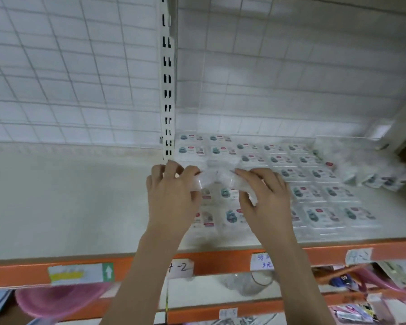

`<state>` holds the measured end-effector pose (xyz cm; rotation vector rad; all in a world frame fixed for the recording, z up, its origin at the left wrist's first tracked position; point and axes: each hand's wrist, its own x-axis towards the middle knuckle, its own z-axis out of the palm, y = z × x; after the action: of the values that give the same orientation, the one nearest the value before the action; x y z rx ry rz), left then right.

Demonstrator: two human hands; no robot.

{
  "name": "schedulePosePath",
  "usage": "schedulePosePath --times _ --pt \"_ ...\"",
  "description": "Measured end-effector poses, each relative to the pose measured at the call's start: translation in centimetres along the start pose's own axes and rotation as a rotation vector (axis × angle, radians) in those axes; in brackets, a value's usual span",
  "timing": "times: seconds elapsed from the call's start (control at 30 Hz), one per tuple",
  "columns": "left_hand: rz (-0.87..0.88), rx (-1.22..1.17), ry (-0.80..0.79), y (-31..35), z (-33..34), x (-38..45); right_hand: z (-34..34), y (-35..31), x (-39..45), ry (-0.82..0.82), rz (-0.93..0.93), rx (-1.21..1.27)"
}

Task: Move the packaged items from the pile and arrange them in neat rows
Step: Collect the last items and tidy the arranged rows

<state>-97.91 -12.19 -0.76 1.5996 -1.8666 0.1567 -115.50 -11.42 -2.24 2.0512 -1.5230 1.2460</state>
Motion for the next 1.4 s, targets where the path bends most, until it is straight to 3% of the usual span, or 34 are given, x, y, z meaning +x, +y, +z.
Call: schedulePosePath --times 0.13,0.4,0.73,1.4 --pt "-0.036 0.061 -0.131 1.9 1.3 -0.1 1.1 2.1 0.3 -0.108 -0.042 -0.108" --pt "-0.075 0.236 -0.283 2.4 1.5 -1.0 1.4 4.4 0.6 -0.290 -0.122 0.153" --pt "-0.189 0.221 -0.263 1.4 3.6 2.2 2.9 4.8 2.5 -0.310 -0.167 0.220" --pt "-0.152 0.039 -0.332 0.6 3.2 4.0 3.0 3.7 5.0 -0.482 -0.073 0.113"
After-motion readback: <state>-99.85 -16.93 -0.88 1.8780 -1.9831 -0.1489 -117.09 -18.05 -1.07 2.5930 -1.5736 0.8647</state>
